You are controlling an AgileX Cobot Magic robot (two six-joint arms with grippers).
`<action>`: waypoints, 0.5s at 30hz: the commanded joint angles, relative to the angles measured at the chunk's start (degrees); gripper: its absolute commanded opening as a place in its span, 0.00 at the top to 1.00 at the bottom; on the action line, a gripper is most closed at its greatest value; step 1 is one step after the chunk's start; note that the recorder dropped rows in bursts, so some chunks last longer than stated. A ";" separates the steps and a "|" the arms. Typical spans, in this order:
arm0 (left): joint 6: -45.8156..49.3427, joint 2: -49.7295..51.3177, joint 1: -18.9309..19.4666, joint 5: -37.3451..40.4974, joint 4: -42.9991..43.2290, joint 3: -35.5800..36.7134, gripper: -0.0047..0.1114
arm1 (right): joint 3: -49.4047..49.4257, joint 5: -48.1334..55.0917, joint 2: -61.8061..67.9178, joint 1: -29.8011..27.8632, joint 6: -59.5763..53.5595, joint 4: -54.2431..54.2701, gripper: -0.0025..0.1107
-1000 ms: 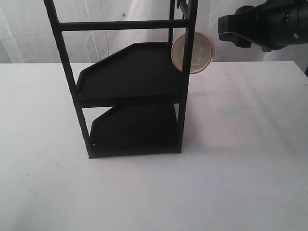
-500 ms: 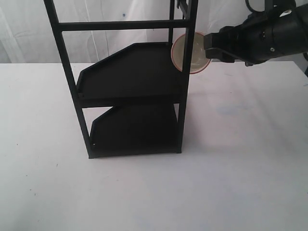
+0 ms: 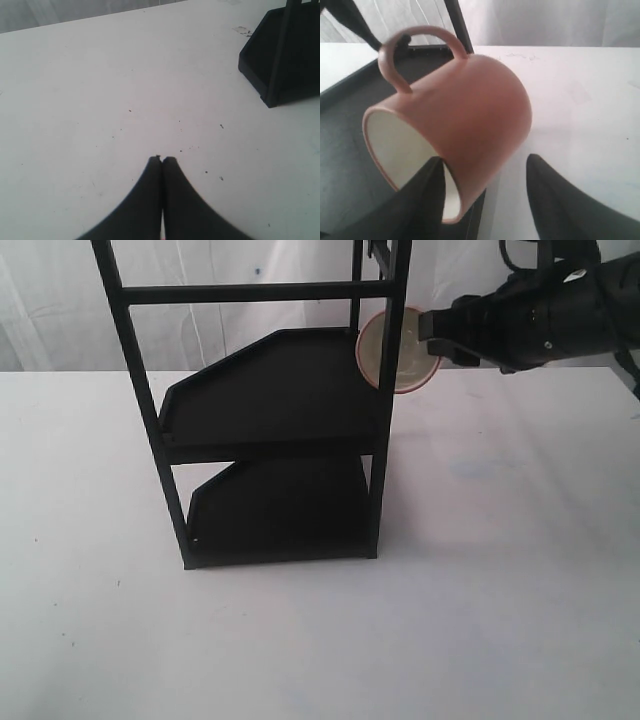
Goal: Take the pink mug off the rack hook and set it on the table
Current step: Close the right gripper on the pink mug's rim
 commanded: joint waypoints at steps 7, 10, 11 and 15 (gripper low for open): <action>0.00 -0.28 0.09 -0.24 -0.32 0.22 0.96 | -2.18 -2.04 3.32 0.11 -1.20 0.89 0.56; 0.00 -0.28 0.09 -0.24 -0.32 0.22 0.96 | -2.18 -2.44 4.62 0.11 -2.46 0.89 0.56; 0.00 -0.28 0.09 -0.24 -0.32 0.22 0.96 | -2.18 -2.49 5.06 0.11 -2.46 0.89 0.56; 0.00 -0.28 0.09 -0.24 -0.32 0.22 0.96 | -2.18 -2.86 5.58 0.11 -2.46 1.07 0.75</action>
